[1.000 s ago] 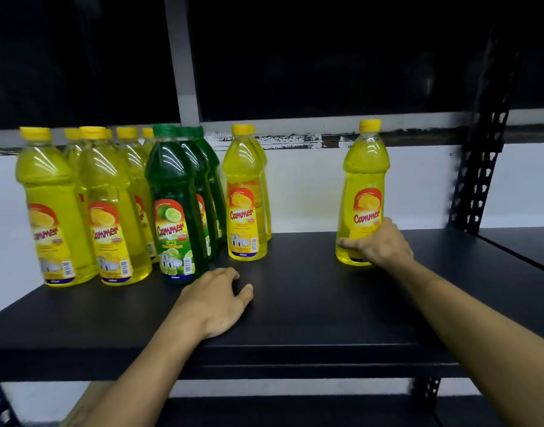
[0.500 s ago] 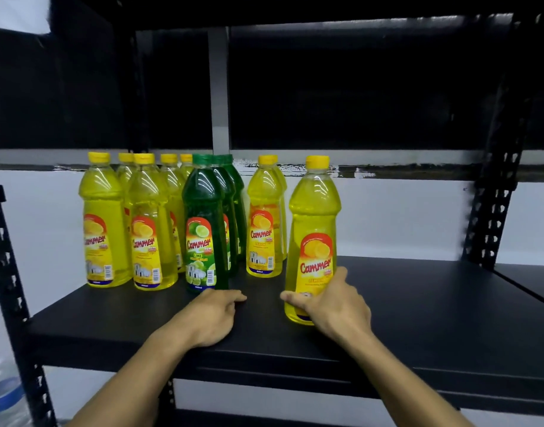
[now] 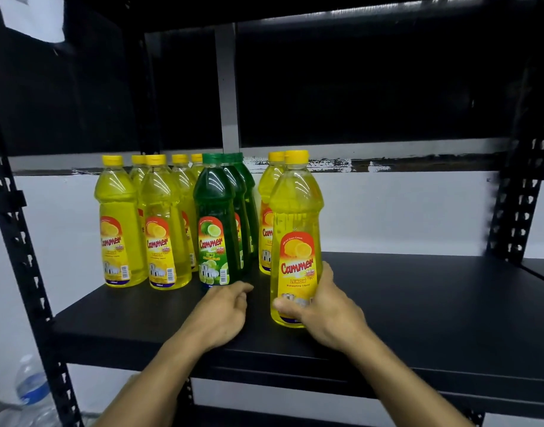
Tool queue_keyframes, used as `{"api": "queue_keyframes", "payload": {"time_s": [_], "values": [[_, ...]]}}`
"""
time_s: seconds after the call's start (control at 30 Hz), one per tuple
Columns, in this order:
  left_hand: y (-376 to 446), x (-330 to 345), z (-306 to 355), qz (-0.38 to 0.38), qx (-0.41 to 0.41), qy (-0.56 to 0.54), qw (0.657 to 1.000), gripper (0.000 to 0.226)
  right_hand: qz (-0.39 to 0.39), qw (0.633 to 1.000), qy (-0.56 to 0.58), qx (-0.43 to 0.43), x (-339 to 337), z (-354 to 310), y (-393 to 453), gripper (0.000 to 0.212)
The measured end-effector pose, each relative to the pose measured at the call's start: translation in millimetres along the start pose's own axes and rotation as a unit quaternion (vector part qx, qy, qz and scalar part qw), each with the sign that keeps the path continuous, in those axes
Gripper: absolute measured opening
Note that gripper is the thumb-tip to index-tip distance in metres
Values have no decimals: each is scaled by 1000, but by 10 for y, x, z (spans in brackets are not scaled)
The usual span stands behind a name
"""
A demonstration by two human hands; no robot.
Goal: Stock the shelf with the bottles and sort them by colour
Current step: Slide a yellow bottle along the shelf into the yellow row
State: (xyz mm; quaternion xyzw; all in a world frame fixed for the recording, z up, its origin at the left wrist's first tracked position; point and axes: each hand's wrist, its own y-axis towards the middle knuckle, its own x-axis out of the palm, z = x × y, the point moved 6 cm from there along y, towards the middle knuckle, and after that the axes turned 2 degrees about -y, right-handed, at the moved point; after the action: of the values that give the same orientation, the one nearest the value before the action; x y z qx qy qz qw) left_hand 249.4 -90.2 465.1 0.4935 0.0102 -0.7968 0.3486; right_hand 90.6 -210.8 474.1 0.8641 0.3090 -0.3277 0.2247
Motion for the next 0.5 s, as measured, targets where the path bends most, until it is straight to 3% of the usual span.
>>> {"api": "queue_keyframes", "payload": {"time_s": [0.07,0.13,0.2,0.27,0.37,0.5], "values": [[-55,-124,84,74,15,-70,995,33,-55,996,63,-21,-144,105,21,93],[-143,-178,242,107,21,-139,984,36,-41,996,74,-31,-396,285,104,80],[-201,-71,470,73,4,-197,978,65,24,998,44,-27,-654,507,219,60],[-233,95,685,53,-46,-220,973,97,58,997,-55,-6,-734,706,289,49],[-242,274,890,100,-144,-139,975,116,3,986,-169,2,-560,881,312,47],[-173,326,959,160,-191,-71,966,101,-61,969,-237,-14,-449,822,275,47]]}}
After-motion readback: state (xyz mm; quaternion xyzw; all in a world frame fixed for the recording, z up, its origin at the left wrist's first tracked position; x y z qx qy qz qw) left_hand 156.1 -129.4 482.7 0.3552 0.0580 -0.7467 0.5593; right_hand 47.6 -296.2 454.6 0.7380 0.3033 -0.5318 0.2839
